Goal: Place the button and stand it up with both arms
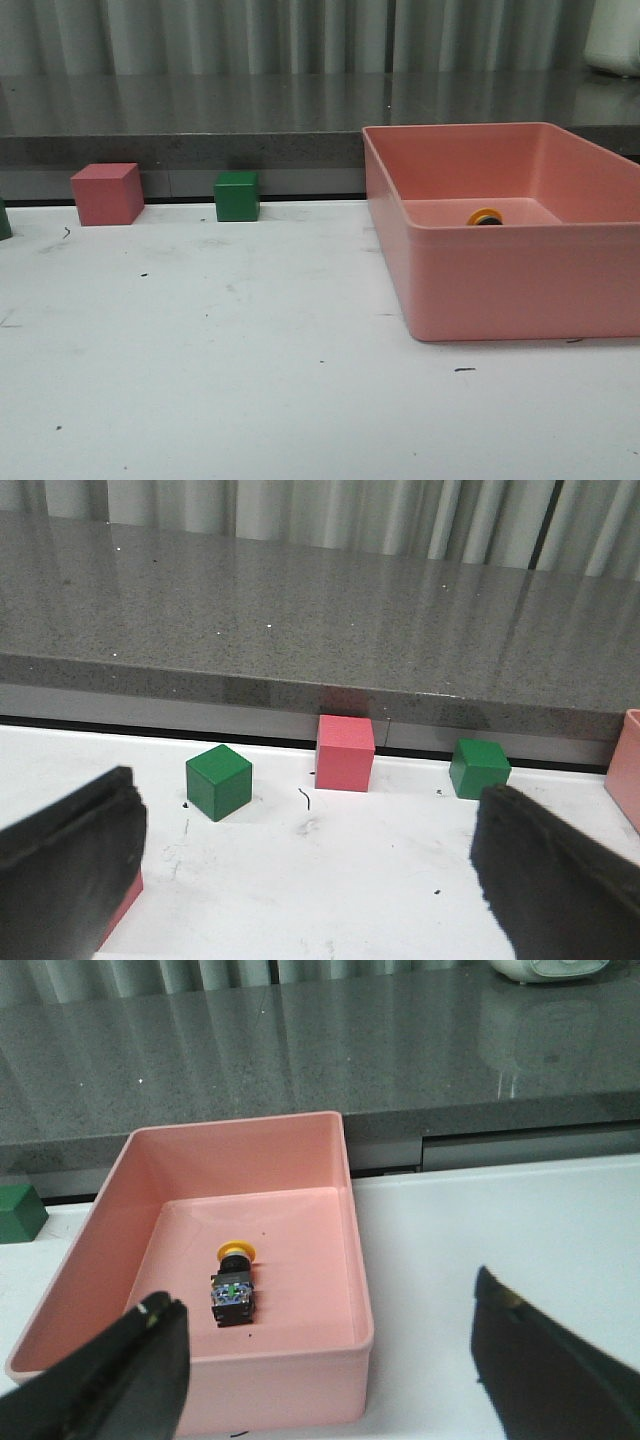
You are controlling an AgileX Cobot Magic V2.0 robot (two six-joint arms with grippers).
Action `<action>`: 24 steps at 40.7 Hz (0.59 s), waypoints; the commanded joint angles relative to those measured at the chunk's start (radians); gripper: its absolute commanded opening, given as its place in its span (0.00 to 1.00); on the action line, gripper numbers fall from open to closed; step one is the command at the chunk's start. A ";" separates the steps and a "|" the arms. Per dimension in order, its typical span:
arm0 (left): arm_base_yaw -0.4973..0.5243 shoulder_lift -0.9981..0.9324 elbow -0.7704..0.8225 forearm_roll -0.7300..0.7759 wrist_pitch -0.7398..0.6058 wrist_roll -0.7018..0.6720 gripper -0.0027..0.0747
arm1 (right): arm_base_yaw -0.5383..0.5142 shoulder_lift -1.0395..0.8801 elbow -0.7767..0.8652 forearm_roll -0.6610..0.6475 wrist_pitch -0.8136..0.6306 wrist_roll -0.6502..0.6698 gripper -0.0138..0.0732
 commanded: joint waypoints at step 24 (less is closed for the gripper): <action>-0.001 0.014 -0.035 0.000 -0.078 -0.008 0.76 | 0.235 0.813 -0.465 0.054 -0.025 -0.009 0.90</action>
